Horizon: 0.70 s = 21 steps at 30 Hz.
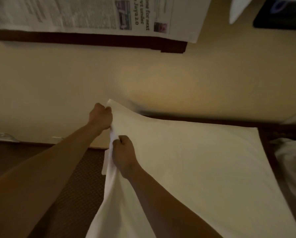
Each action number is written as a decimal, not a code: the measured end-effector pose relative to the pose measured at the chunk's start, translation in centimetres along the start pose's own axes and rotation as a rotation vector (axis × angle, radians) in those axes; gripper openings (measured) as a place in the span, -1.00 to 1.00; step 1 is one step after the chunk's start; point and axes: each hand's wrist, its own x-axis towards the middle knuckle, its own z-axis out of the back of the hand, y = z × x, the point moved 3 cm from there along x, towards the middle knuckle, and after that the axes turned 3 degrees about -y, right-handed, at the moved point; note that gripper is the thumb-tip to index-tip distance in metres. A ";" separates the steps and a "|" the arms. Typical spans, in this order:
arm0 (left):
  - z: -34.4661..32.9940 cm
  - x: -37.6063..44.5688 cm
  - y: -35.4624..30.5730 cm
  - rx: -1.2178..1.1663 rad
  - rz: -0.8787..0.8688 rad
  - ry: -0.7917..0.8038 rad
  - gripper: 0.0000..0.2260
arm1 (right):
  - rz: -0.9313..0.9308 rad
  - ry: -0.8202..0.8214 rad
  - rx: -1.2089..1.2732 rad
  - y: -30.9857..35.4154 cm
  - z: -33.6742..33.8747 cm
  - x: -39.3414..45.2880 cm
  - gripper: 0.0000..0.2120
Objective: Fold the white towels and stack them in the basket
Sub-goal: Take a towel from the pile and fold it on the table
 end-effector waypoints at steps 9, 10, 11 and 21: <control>-9.2 -10.3 -15.0 -0.205 -0.272 0.132 -0.86 | 0.170 -0.357 0.044 -1.6 17.2 -2.2 -0.67; -11.2 -11.7 -16.5 -0.205 -0.291 0.155 -0.86 | 0.174 -0.385 0.062 -2.2 19.7 -2.8 -0.64; -12.6 -13.0 -17.6 -0.187 -0.309 0.168 -0.86 | 0.176 -0.411 0.080 -2.7 21.5 -3.3 -0.63; -34.5 -27.9 -26.2 -0.115 -0.361 0.638 -0.80 | -0.108 -0.759 -0.028 -13.8 45.1 -6.2 -0.72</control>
